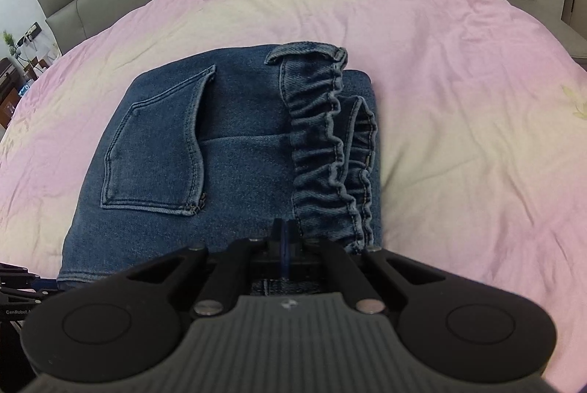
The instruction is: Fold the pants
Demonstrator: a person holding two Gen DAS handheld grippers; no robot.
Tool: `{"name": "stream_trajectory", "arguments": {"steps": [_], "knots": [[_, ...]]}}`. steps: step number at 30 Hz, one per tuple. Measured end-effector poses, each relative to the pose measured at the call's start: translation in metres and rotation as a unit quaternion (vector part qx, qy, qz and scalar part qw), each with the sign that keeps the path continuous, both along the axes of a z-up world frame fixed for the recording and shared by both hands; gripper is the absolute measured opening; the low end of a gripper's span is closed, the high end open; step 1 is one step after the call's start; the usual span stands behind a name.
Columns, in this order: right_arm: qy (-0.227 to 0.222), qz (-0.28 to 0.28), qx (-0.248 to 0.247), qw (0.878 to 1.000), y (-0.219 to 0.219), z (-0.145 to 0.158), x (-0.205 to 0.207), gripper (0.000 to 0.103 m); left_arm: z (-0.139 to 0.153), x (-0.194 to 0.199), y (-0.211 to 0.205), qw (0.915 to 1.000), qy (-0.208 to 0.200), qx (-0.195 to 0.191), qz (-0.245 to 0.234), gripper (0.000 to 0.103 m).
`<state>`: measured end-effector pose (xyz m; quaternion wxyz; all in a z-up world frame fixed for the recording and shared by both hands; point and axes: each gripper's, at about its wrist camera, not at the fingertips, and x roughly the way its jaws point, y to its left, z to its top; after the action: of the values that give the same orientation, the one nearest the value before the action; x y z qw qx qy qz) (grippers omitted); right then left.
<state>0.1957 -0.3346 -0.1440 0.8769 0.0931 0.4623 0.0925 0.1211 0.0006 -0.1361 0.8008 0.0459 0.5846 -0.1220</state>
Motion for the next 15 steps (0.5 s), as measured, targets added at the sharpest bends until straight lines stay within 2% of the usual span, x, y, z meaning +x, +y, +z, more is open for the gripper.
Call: {"name": "stream_trajectory", "arguments": {"steps": [1, 2, 5, 10, 12, 13, 15], "knots": [[-0.001, -0.002, -0.001, 1.000, 0.000, 0.001, -0.001, 0.000, 0.002, -0.004, 0.000, 0.9995, -0.004, 0.030, -0.002, 0.018], [-0.002, -0.003, -0.002, 1.000, 0.000, 0.003, -0.002, 0.000, 0.006, -0.007, 0.002, 0.9992, -0.012, 0.038, -0.006, 0.018], [-0.009, 0.001, -0.010, 1.000, 0.003, 0.011, -0.009, 0.000, 0.025, -0.012, 0.014, 0.9996, -0.027, 0.006, 0.003, 0.020], [-0.015, 0.024, -0.042, 0.999, 0.013, 0.032, -0.025, 0.001, 0.059, -0.007, 0.000, 0.9973, -0.071, 0.021, -0.004, 0.032], [-0.023, 0.033, -0.048, 0.998, 0.013, 0.043, -0.033, 0.022, 0.069, -0.003, -0.007, 0.9961, -0.085, 0.023, -0.011, 0.038], [-0.029, 0.034, -0.052, 0.998, 0.011, 0.048, -0.036, 0.039, 0.074, 0.002, -0.013, 0.9951, -0.094, 0.023, -0.016, 0.041], [-0.038, 0.037, -0.057, 0.997, 0.006, 0.059, -0.040, 0.041, 0.084, 0.006, -0.019, 0.9935, -0.110, 0.018, -0.023, 0.045]]}}
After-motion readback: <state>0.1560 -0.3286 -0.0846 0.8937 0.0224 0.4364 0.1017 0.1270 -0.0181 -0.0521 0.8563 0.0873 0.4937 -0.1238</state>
